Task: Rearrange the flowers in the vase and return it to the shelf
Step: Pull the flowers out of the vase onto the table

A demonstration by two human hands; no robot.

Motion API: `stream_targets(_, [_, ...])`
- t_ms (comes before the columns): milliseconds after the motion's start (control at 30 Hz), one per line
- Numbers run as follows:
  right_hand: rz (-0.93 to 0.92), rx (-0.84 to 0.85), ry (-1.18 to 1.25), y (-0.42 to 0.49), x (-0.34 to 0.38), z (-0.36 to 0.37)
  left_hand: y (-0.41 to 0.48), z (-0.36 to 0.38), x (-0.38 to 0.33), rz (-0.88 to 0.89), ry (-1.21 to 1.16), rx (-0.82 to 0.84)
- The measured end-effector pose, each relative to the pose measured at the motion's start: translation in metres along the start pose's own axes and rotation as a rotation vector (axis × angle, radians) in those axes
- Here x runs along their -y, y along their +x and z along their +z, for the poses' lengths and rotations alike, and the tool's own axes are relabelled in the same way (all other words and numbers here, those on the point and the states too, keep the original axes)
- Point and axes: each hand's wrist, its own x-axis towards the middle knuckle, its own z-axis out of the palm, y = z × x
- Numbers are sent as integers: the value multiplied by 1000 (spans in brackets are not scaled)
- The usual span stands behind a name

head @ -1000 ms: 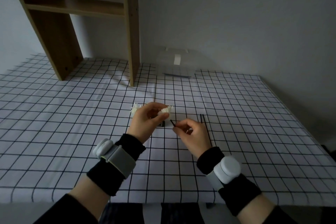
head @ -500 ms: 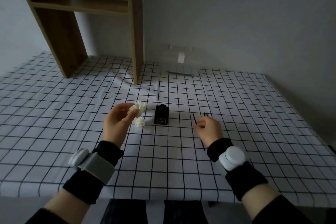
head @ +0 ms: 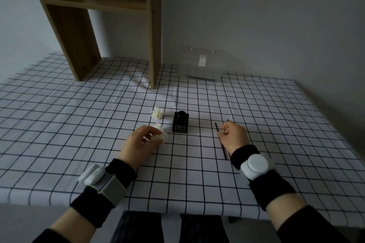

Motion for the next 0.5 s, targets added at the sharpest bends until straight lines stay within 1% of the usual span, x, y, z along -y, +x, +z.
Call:
stream_targets(100, [-3, -5, 3, 0, 0, -1, 6, 3, 2, -10, 46, -14])
stream_targets(267, [-9, -16, 10, 0, -1, -3, 14, 0, 11, -64, 17, -70])
stream_targets(500, [18, 18, 46, 3, -1, -9, 23, -7, 17, -114, -4, -42])
